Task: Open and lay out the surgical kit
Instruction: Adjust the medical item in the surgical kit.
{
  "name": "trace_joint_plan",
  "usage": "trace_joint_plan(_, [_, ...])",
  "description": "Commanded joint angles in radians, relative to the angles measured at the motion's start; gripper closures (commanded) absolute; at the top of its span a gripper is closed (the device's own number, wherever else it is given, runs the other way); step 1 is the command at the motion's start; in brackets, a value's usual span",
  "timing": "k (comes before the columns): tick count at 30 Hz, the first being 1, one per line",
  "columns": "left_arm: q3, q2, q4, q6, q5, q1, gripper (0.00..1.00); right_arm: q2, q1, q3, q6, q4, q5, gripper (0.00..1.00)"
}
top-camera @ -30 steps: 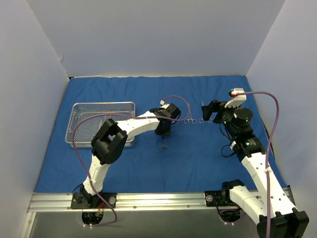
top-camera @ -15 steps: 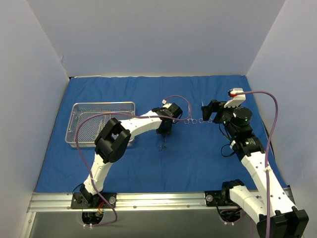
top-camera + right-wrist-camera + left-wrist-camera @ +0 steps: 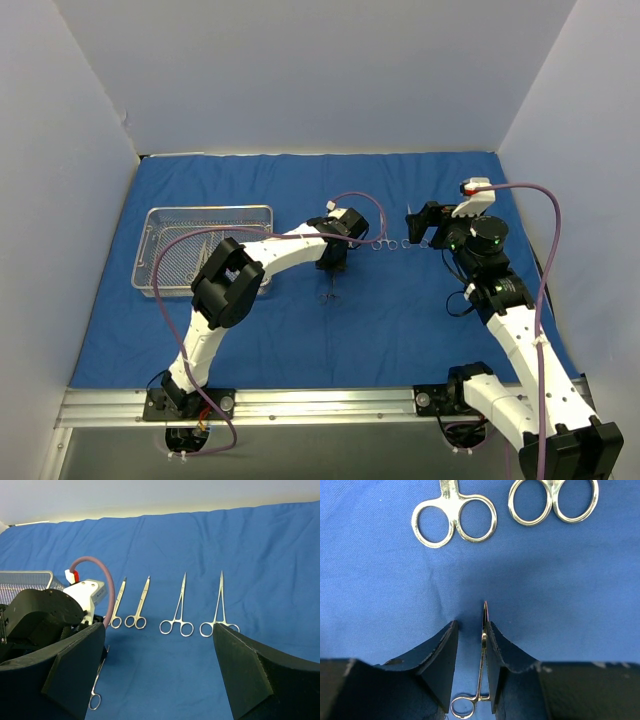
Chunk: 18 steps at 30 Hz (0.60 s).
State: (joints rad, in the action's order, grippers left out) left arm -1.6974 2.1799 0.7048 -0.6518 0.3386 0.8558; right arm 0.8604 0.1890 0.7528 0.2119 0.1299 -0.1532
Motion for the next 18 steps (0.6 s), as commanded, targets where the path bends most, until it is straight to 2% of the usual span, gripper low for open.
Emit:
trace_joint_plan(1, [0.008,-0.002,0.015,-0.028,0.031,0.000,0.62,0.002,0.007,0.005,-0.009,0.023,-0.008,0.16])
trace_joint_plan(18, [0.059,-0.046,0.013,-0.062,0.039,-0.015,0.63,0.002,0.007,0.005,-0.011,0.025,-0.014,0.16])
